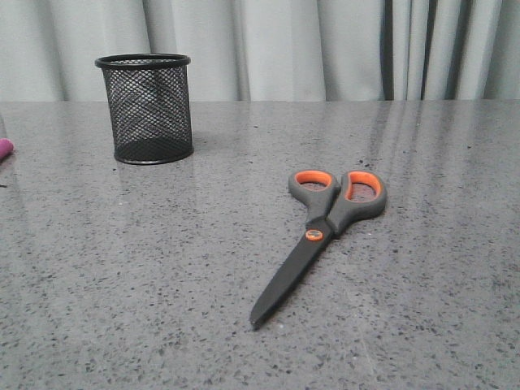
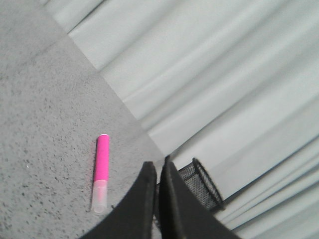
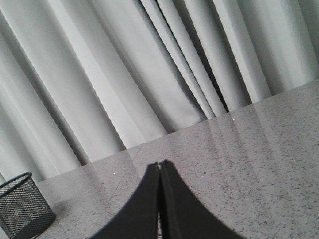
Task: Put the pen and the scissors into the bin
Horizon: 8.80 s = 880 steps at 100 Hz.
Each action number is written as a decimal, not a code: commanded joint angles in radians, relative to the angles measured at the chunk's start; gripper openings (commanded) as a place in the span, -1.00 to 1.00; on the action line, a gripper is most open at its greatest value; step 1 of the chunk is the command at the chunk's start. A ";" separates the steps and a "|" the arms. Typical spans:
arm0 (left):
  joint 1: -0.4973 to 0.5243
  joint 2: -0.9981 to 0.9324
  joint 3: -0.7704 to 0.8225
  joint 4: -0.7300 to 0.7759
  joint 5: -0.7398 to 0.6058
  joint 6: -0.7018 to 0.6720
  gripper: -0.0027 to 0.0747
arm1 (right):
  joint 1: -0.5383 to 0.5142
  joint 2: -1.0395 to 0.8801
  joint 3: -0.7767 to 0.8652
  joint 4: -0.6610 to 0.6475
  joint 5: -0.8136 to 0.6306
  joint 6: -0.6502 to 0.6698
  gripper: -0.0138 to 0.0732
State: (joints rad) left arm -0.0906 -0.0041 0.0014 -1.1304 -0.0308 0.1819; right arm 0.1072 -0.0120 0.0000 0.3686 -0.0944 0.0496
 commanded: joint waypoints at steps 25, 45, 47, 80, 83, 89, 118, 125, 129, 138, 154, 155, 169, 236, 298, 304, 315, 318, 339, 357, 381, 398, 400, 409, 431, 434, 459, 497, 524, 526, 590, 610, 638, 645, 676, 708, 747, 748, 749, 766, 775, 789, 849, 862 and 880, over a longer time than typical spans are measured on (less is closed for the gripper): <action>0.002 0.143 -0.268 0.433 0.150 0.001 -0.22 | 0.012 0.170 -0.320 -0.003 0.288 0.007 -0.15; 0.004 0.601 -0.578 0.609 0.447 -0.003 -0.22 | 0.017 0.390 -0.463 -0.003 0.469 -0.057 0.10; 0.004 0.650 -0.613 0.624 0.469 -0.005 -0.22 | 0.017 0.407 -0.472 -0.003 0.476 -0.063 0.10; 0.004 1.257 -1.101 0.884 0.871 -0.192 -0.15 | 0.017 0.464 -0.499 -0.003 0.510 -0.065 0.10; 0.004 1.301 -1.135 0.907 0.898 -0.221 -0.12 | 0.017 0.464 -0.499 -0.003 0.512 -0.065 0.10; 0.004 1.393 -1.202 0.930 0.947 -0.226 -0.09 | 0.017 0.464 -0.499 -0.003 0.514 -0.065 0.10; 0.004 1.621 -1.363 0.941 1.003 -0.229 -0.09 | 0.017 0.464 -0.499 -0.003 0.514 -0.065 0.10; 0.004 1.628 -1.365 0.984 0.985 -0.253 -0.09 | 0.017 0.464 -0.499 -0.003 0.514 -0.065 0.10; 0.004 1.628 -1.365 1.024 0.981 -0.265 -0.09 | 0.017 0.464 -0.499 -0.003 0.514 -0.065 0.10; 0.004 1.630 -1.365 1.082 0.981 -0.275 -0.09 | 0.017 0.464 -0.499 -0.003 0.510 -0.065 0.10; 0.004 1.648 -1.365 1.078 0.975 -0.275 -0.09 | 0.017 0.464 -0.499 -0.003 0.484 -0.065 0.10; 0.004 1.649 -1.365 1.078 0.975 -0.275 -0.09 | 0.017 0.464 -0.499 -0.003 0.482 -0.065 0.10; 0.004 1.679 -1.365 1.076 0.986 -0.275 -0.09 | 0.017 0.464 -0.499 -0.003 0.483 -0.065 0.10; -0.015 1.568 -1.363 0.578 0.654 0.114 -0.98 | 0.017 0.464 -0.499 0.047 0.530 -0.065 0.10; -0.172 1.532 -1.245 -0.474 0.452 1.274 -0.98 | 0.017 0.468 -0.499 0.047 0.478 -0.065 0.10; -0.172 1.543 -1.216 -0.564 0.459 1.372 -0.98 | 0.017 0.468 -0.499 0.047 0.478 -0.065 0.10; -0.172 1.554 -1.167 -0.719 0.490 1.530 -0.98 | 0.017 0.468 -0.499 0.047 0.478 -0.065 0.10; -0.172 1.557 -1.161 -0.719 0.495 1.542 -0.98 | 0.017 0.468 -0.499 0.047 0.478 -0.065 0.10; -0.172 1.562 -1.128 -0.719 0.497 1.601 -0.98 | 0.017 0.468 -0.499 0.047 0.478 -0.065 0.10; -0.172 1.562 -1.128 -0.719 0.501 1.620 -0.84 | 0.017 0.468 -0.499 0.047 0.478 -0.065 0.10; -0.164 1.533 -1.128 -0.719 0.492 1.620 0.36 | 0.017 0.468 -0.499 0.047 0.490 -0.065 0.10; -0.144 1.424 -1.128 -0.719 0.494 1.618 0.40 | 0.017 0.468 -0.505 0.047 0.501 -0.065 0.10; -0.144 1.400 -1.128 -0.719 0.494 1.616 0.39 | 0.017 0.468 -0.512 0.048 0.508 -0.065 0.10; -0.144 1.284 -1.128 -0.717 0.494 1.611 0.25 | 0.018 0.470 -0.568 0.067 0.535 -0.085 0.10; -0.146 0.939 -1.124 -0.680 0.505 1.611 0.07 | 0.047 0.627 -0.779 0.351 0.671 -0.401 0.10; -0.146 0.900 -1.122 -0.676 0.491 1.611 0.07 | 0.052 0.669 -0.805 0.356 0.697 -0.409 0.10; -0.146 0.634 -1.049 -0.672 0.245 1.611 0.07 | 0.140 0.907 -0.957 0.350 0.808 -0.409 0.10; -0.146 0.555 -0.983 -0.688 0.204 1.611 0.07 | 0.263 1.275 -1.130 0.151 1.049 -0.099 0.28; -0.210 0.555 -0.983 -0.694 0.196 1.611 0.07 | 0.273 1.398 -1.222 0.151 1.154 0.039 0.30; -0.216 0.555 -0.983 -0.694 0.196 1.611 0.07 | 0.275 1.405 -1.226 0.149 1.156 0.044 0.30; -0.307 0.555 -0.983 -0.691 0.174 1.611 0.07 | 0.482 1.565 -1.286 -0.141 1.063 0.416 0.30; -0.319 0.555 -0.983 -0.691 0.174 1.611 0.07 | 0.483 1.592 -1.286 -0.141 1.077 0.452 0.30; -0.347 0.555 -0.983 -0.691 0.175 1.611 0.07 | 0.508 1.644 -1.286 -0.144 1.098 0.507 0.30; -0.353 0.555 -0.983 -0.691 0.175 1.611 0.07 | 0.509 1.656 -1.286 -0.146 1.104 0.511 0.30; -0.393 0.555 -0.983 -0.691 0.175 1.611 0.07 | 0.513 1.735 -1.286 -0.212 1.175 0.522 -0.14; -0.404 0.555 -0.983 -0.667 0.175 1.611 0.07 | 0.494 1.759 -1.286 -0.369 1.206 0.522 -0.86; -0.404 0.549 -0.983 -0.643 0.175 1.611 0.07 | 0.489 1.609 -1.518 -0.590 0.944 0.503 -0.85; -0.404 0.549 -0.983 -0.643 0.175 1.611 0.07 | 0.492 1.607 -1.532 -0.595 0.928 0.503 -0.85; -0.404 0.549 -0.983 -0.643 0.175 1.611 0.07 | 0.494 1.604 -1.539 -0.597 0.920 0.500 -0.86; -0.404 0.549 -0.983 -0.638 0.173 1.611 0.07 | 0.540 1.608 -1.652 -0.610 0.594 0.415 -0.86; -0.404 0.549 -0.983 -0.617 0.171 1.611 0.07 | 0.558 1.636 -1.651 -0.618 0.385 0.385 -0.86; -0.404 0.549 -0.983 -0.593 0.170 1.611 0.07 | 0.562 1.723 -1.651 -0.720 0.159 0.376 -0.86; -0.404 0.549 -0.983 -0.593 0.170 1.611 0.07 | 0.562 1.971 -1.651 -0.920 0.039 0.376 -0.86; -0.404 0.549 -0.983 -0.593 0.170 1.611 0.07 | 0.562 1.962 -1.651 -0.897 0.002 0.378 -0.85; -0.404 0.545 -0.964 -0.593 0.170 1.611 0.07 | 0.566 1.895 -1.652 -0.884 -0.051 0.378 -0.86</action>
State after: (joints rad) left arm -0.4848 0.5382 -0.9509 -1.7140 0.1226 1.7973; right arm 0.6729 1.9947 -1.6195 -0.5200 -0.0276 0.4336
